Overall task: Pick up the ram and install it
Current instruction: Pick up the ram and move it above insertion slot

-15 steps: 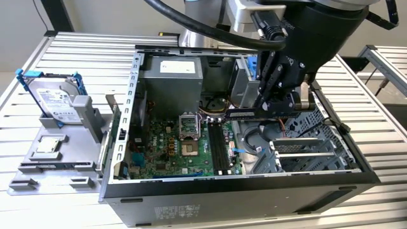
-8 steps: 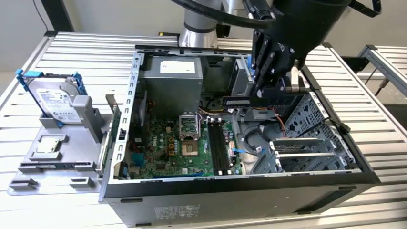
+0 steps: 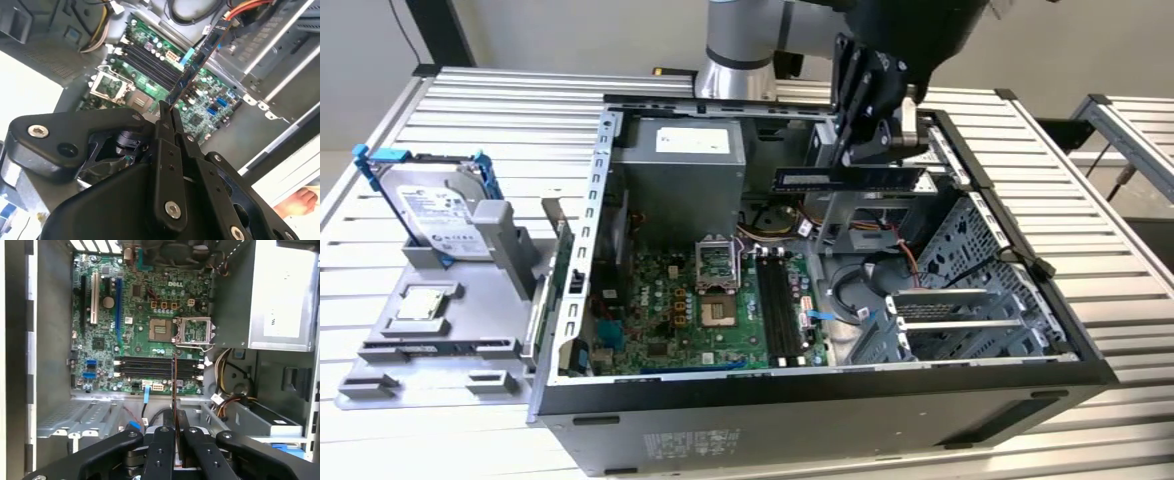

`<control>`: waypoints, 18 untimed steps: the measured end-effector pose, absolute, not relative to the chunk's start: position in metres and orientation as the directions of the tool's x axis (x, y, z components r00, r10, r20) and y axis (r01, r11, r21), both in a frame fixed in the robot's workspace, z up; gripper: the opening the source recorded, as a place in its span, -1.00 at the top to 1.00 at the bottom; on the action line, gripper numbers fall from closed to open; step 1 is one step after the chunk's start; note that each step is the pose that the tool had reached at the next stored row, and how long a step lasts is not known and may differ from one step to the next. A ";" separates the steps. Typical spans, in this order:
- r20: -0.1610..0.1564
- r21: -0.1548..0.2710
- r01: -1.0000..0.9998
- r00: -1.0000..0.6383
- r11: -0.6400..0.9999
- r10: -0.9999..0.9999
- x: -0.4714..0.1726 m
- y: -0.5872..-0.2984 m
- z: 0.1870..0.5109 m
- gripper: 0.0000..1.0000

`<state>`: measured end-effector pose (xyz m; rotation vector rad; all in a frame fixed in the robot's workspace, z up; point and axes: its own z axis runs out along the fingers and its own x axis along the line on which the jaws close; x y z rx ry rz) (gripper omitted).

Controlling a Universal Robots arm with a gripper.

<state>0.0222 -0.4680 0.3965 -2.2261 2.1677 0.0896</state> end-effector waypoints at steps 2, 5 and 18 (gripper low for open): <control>-0.064 0.016 -0.999 0.026 -0.027 -0.998 0.021 -0.459 0.397 1.00; -0.064 0.016 -0.999 0.026 -0.027 -0.998 0.020 -0.448 0.397 1.00; -0.064 0.016 -0.999 0.027 -0.028 -0.998 0.019 -0.433 0.397 1.00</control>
